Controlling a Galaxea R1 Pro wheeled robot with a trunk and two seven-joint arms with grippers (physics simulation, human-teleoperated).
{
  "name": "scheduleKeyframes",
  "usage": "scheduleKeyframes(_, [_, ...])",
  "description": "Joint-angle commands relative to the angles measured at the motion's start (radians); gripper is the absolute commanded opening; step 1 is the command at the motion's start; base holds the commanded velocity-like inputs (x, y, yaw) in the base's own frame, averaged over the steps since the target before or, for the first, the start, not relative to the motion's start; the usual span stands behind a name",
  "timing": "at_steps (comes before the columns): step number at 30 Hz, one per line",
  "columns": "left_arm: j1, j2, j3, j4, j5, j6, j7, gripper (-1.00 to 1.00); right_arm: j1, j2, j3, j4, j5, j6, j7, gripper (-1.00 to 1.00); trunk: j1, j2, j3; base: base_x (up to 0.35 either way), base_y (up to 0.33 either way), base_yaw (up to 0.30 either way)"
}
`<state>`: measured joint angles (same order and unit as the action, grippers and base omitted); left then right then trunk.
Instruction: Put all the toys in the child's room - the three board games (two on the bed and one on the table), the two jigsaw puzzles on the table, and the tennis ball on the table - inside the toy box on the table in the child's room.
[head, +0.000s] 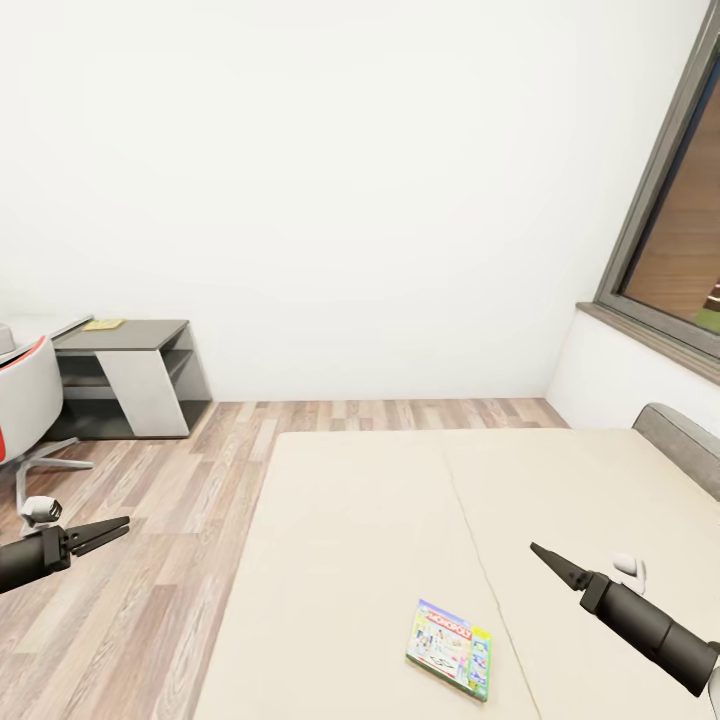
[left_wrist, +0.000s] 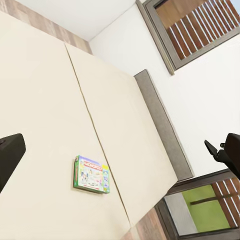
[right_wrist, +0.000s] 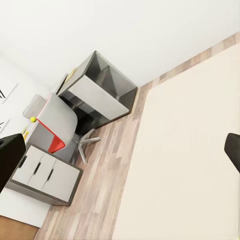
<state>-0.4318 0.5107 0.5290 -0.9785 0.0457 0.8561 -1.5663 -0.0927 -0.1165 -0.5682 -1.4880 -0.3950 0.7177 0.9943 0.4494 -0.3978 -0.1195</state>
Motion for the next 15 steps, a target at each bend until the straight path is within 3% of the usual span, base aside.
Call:
scheduleKeyframes(1, [-0.001,0.0,0.0,0.0,-0.001,0.011,-0.004,1.0,-0.001,0.0,-0.001,0.0,-0.004,0.006,0.001,1.0,0.001,-0.002,-0.002,0.0,-0.049,0.0])
scheduleKeyframes(15, [-0.001,0.0,0.0,0.0,-0.001,0.011,-0.004,1.0,-0.001,0.0,-0.001,-0.001,-0.002,0.005,0.001,1.0,0.001,-0.002,-0.002,0.0,-0.014,0.0])
